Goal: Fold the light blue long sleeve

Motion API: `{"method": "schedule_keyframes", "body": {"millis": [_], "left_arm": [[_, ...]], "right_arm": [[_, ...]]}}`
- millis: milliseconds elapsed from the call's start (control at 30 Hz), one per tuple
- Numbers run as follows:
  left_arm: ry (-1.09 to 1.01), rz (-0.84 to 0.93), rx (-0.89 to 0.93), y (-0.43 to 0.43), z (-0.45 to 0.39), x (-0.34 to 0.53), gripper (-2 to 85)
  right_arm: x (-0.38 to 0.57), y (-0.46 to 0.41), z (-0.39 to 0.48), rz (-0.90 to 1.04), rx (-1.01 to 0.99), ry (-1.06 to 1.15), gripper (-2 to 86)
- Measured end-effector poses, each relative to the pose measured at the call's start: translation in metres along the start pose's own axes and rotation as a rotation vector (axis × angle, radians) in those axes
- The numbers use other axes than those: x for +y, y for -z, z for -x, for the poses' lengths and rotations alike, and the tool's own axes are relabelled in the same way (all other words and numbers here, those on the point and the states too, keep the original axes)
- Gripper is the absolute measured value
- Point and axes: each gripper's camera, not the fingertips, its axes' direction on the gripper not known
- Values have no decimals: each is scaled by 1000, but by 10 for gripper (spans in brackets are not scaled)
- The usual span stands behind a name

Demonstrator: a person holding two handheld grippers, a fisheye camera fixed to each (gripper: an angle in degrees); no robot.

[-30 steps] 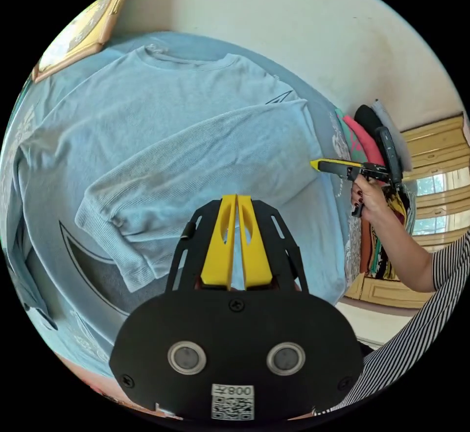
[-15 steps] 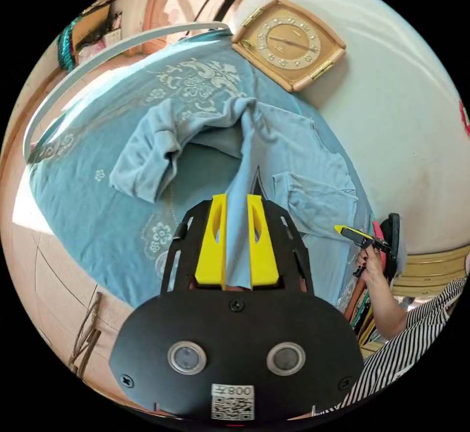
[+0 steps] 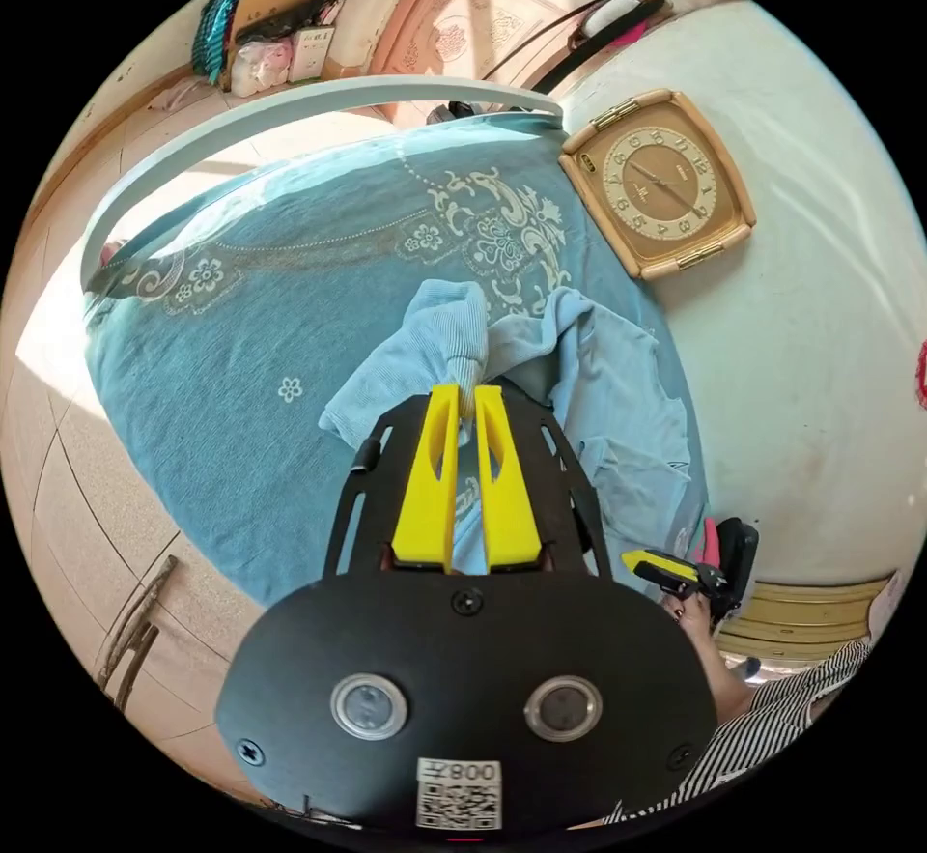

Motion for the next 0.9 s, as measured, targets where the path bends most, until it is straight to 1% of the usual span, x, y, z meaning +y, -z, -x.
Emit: {"method": "schedule_keyframes", "body": {"millis": [33,100,133,200,267,367,400,467,533,633,700,767,800,867,900], "left_arm": [[9,-22,44,13,9,2,33],[67,-119,229,66,49,11,31],[78,-143,276,78,58,13,31],[118,-192,436,120,87,22,30],[137,-214,536,143,102,30,30],[176,-202,715,162,120,42,29],[167,-183,754,167,123,46,29],[150,-137,770,172,126,51,29],[141,-111,778,177,129,56,29],[147,-59,847,177,134,65,30],[205,-48,938,171,140,78,29],[256,-68,1035,164,143,90,29],[279,-67,1084,159,144,98,29],[307,-64,1119,152,144,108,29],[321,-52,1140,147,144,114,29]], "right_arm": [[1,0,2,2,-10,-4,1],[4,2,11,3,-69,-12,3],[5,3,14,3,-89,-11,3],[5,7,27,-2,-196,-7,7],[5,11,38,-27,-297,-3,13],[1,17,52,-77,-500,-28,36],[-1,20,58,-91,-571,-34,46],[-3,27,69,-118,-629,-19,51],[-5,38,82,-140,-634,22,54],[-7,60,106,-161,-607,118,64],[-7,77,126,-168,-528,208,72],[-6,86,136,-172,-502,237,76],[-5,88,138,-171,-509,245,77],[-2,89,133,-178,-532,211,79],[0,86,123,-179,-596,164,80]]}}
